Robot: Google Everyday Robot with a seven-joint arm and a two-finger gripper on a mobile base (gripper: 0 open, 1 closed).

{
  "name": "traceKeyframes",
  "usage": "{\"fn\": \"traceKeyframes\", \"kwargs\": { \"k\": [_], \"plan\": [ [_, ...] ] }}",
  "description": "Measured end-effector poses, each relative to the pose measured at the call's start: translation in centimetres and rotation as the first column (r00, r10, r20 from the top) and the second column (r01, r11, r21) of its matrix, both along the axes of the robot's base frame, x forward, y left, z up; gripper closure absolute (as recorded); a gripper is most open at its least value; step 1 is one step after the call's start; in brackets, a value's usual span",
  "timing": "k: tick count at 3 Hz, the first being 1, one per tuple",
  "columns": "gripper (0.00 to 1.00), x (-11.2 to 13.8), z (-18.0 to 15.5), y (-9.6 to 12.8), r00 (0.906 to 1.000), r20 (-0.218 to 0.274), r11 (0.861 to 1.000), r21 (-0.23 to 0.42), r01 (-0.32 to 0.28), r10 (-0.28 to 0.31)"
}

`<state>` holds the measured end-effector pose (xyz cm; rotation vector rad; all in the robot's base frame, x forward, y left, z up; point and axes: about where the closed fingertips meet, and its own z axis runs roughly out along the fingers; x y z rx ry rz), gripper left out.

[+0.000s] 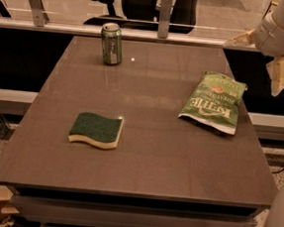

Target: Move green jalapeno chip bag near green can

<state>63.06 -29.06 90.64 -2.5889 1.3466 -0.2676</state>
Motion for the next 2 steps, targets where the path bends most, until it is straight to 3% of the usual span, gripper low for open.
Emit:
{"fn": "traceKeyframes", "kwargs": {
  "k": [1,2],
  "plan": [
    [0.00,0.3,-1.6,0.5,0.9995,-0.029,1.000,0.015,-0.009,0.010],
    [0.00,0.3,-3.1,1.5,0.9986,-0.036,0.997,0.073,-0.035,0.038]
  ]
}}
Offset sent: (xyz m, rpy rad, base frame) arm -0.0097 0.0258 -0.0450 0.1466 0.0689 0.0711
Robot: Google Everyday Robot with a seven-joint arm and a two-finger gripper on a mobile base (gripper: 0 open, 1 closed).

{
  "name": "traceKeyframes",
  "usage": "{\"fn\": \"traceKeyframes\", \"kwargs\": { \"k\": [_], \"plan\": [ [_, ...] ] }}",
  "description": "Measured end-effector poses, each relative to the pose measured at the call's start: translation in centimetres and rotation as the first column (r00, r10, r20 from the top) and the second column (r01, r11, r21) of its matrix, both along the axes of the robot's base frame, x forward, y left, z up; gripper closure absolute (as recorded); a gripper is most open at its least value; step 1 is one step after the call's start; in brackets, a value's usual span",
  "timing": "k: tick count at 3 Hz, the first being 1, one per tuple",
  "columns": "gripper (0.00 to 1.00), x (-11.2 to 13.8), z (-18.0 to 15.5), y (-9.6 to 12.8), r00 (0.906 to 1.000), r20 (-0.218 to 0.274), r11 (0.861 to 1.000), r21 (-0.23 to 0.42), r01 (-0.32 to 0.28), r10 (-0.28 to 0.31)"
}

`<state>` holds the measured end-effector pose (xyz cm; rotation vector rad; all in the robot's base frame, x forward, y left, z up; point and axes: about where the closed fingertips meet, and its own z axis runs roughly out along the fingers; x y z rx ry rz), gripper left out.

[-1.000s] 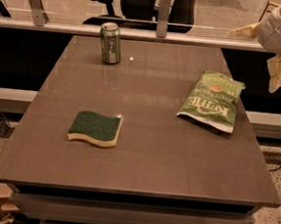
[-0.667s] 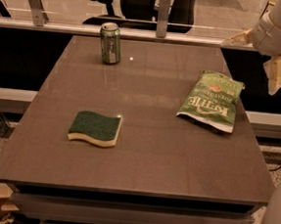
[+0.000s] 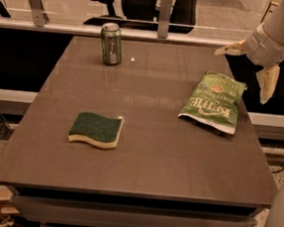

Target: Move green jalapeno chip bag near green can

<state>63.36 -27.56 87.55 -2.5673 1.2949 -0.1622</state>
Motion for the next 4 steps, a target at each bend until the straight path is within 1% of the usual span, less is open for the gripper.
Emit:
{"fn": "traceKeyframes", "kwargs": {
  "k": [1,3,4],
  "plan": [
    [0.00,-0.3,-1.4,1.3,0.9991,-0.015,0.998,0.041,-0.039,0.040],
    [0.00,-0.9,-3.1,3.0,0.9925,-0.057,0.992,0.066,-0.104,0.108],
    [0.18,-1.2,-3.4,3.4,0.9906,-0.063,0.990,0.075,-0.117,0.122]
  ]
}}
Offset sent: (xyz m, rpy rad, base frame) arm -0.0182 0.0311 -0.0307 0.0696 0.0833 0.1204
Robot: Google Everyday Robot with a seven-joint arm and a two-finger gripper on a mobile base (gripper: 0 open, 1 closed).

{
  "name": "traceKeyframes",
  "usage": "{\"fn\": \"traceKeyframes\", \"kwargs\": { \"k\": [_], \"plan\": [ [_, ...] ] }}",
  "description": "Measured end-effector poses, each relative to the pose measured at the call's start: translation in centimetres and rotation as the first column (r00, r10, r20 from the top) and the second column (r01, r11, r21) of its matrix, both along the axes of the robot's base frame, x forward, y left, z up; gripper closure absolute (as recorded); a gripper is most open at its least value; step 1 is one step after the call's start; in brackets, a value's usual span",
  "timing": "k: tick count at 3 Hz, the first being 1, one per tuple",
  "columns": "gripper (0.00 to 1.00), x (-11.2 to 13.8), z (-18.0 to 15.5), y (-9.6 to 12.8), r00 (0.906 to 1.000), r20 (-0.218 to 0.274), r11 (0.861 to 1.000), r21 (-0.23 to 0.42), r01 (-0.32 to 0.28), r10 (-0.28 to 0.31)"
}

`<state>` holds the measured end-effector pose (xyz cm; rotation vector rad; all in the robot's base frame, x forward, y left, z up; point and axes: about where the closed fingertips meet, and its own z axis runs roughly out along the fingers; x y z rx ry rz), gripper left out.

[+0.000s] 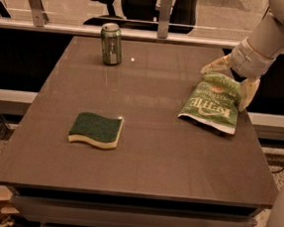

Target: Move green jalapeno chip bag near green can

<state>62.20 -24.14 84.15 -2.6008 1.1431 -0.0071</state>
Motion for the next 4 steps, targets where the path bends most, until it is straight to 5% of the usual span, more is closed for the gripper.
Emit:
{"fn": "traceKeyframes", "kwargs": {
  "k": [3,4],
  "plan": [
    [0.88,-0.36,0.25,0.52,0.9998,0.011,1.000,0.013,-0.015,0.015],
    [1.00,-0.45,0.92,0.34,0.9996,0.026,1.000,0.009,-0.008,0.007]
  ]
}}
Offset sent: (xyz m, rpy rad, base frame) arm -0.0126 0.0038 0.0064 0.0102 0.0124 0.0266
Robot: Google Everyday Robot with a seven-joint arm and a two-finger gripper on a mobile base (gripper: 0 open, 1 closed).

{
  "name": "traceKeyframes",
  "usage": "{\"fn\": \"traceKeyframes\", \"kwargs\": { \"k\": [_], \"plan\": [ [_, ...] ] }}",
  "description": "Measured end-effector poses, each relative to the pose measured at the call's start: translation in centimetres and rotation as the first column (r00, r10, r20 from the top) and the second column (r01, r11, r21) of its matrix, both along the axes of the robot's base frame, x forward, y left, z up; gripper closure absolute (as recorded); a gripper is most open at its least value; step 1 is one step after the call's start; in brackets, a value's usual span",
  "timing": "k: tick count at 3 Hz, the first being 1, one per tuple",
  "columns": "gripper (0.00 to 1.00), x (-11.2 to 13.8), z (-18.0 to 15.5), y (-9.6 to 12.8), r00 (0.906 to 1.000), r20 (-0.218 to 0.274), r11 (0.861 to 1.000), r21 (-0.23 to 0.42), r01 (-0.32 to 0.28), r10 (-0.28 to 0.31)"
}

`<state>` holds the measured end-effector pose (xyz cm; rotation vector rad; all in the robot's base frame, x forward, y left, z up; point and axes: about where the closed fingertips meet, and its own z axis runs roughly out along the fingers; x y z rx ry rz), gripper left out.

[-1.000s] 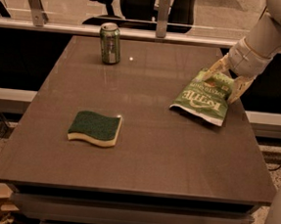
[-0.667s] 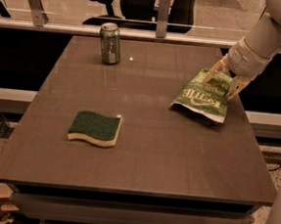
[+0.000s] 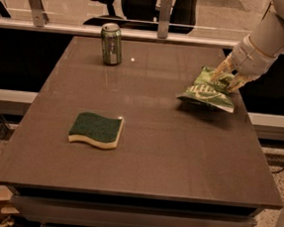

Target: Move green jalapeno chip bag near green can

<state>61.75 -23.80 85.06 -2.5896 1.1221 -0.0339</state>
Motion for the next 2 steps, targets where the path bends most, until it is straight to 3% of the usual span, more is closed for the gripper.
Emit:
{"fn": "traceKeyframes", "kwargs": {
  "k": [2],
  "plan": [
    [1.00,0.1,3.5,-1.6,0.9963,0.069,0.998,-0.032,0.054,-0.052]
  ]
}}
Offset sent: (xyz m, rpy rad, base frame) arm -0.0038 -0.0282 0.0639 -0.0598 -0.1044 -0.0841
